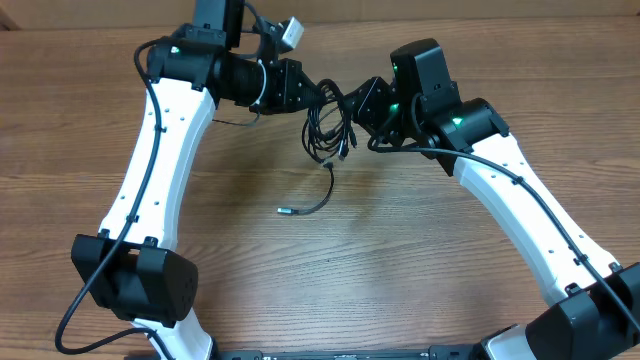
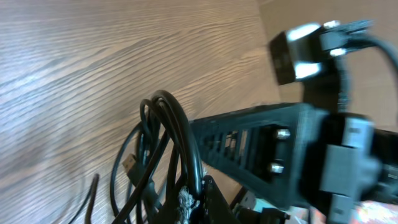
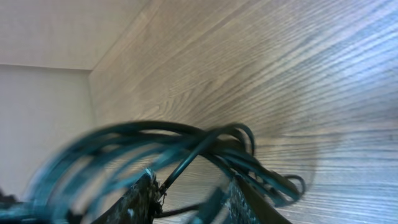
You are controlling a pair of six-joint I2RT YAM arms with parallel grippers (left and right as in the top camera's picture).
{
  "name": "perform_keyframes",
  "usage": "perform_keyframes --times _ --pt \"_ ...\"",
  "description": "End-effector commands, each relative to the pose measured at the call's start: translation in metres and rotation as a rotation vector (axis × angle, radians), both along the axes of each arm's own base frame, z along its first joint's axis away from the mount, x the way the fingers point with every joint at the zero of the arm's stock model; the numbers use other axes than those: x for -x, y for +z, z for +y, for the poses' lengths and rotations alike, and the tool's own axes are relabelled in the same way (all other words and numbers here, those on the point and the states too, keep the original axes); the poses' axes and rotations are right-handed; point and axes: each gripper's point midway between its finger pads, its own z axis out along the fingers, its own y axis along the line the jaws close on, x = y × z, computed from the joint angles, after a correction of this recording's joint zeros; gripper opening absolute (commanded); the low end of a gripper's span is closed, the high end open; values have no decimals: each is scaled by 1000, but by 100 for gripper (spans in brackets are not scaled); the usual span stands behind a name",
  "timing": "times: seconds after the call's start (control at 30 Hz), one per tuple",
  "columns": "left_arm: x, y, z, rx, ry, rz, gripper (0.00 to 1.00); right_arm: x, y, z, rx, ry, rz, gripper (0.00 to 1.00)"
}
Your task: Untangle cables
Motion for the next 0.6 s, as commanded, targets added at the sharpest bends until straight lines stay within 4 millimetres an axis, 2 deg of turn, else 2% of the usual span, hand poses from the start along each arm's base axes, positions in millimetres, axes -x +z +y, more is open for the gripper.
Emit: perform_keyframes --times 0.0,0.23,0.57 --pt "7 20 -8 93 -84 -61 4 -4 6 -3 6 -11 -18 36" --pt "11 25 -11 122 -121 -84 4 -11 29 17 -83 75 -111 37" --pt "6 25 -10 116 -81 -60 4 -9 37 25 -129 111 -126 38"
